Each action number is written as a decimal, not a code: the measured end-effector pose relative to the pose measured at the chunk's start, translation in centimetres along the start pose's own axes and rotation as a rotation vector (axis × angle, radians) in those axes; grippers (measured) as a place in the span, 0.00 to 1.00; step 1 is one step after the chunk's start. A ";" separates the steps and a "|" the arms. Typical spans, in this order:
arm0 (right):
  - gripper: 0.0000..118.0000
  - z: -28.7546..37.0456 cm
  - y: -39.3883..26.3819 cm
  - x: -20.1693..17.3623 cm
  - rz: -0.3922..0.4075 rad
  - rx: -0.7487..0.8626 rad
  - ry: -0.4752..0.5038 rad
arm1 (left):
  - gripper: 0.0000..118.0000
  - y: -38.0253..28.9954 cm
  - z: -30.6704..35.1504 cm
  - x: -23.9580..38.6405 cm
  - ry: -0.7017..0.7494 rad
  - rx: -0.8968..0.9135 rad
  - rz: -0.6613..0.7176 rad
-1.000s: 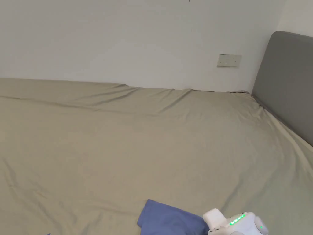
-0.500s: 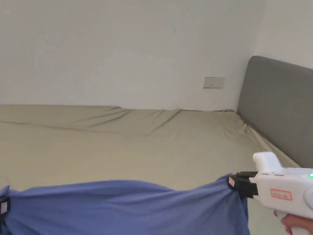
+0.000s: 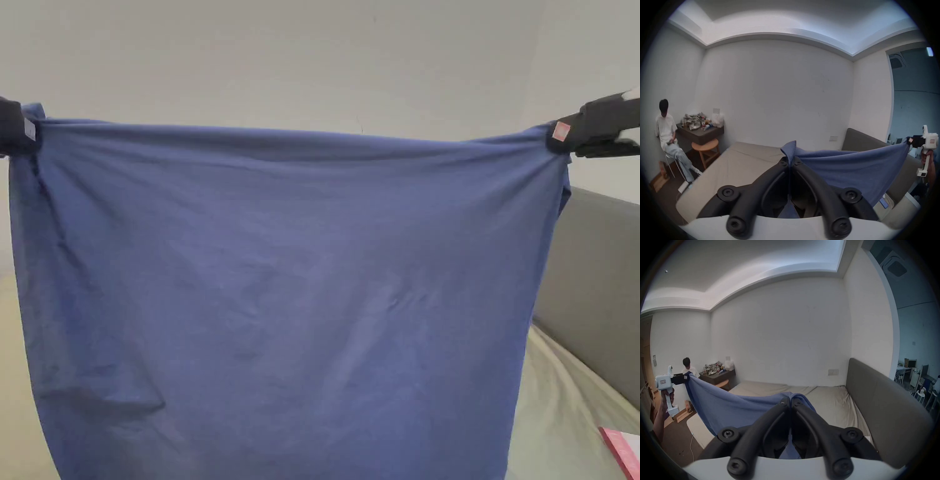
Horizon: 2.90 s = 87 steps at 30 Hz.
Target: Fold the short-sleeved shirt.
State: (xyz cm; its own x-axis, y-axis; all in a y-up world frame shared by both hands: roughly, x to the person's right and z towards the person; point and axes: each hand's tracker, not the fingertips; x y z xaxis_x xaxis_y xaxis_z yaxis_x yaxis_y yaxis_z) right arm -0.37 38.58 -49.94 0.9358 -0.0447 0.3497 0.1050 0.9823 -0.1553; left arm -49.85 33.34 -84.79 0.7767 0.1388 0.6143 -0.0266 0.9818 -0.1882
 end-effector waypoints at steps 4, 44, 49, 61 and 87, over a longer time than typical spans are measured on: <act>0.08 -0.2 3.1 -0.8 -0.006 0.019 0.006 | 0.03 3.3 -1.4 -0.3 0.051 0.008 -0.051; 0.08 -40.0 6.1 1.5 0.118 -0.140 -0.141 | 0.03 2.0 -38.6 -3.5 0.287 -0.062 -0.130; 0.08 -42.2 -1.8 1.8 0.070 -0.183 -0.091 | 0.03 -4.9 -40.8 -4.9 0.239 -0.142 -0.104; 0.08 -42.2 -38.5 2.3 -0.032 -0.610 -0.036 | 0.03 -36.1 -32.8 -5.3 0.046 -0.473 0.072; 0.08 0.0 -56.3 4.6 -0.367 -0.908 0.105 | 0.03 -52.5 6.3 -12.9 -0.075 -0.813 0.362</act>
State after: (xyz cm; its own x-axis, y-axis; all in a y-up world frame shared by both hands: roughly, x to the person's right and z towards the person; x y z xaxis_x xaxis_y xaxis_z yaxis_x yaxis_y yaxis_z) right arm -1.99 -16.89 -39.62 0.8141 -0.3779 0.4410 0.5723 0.3927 -0.7199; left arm -62.43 -19.23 -78.05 0.7635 0.4584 0.4548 0.2146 0.4842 -0.8482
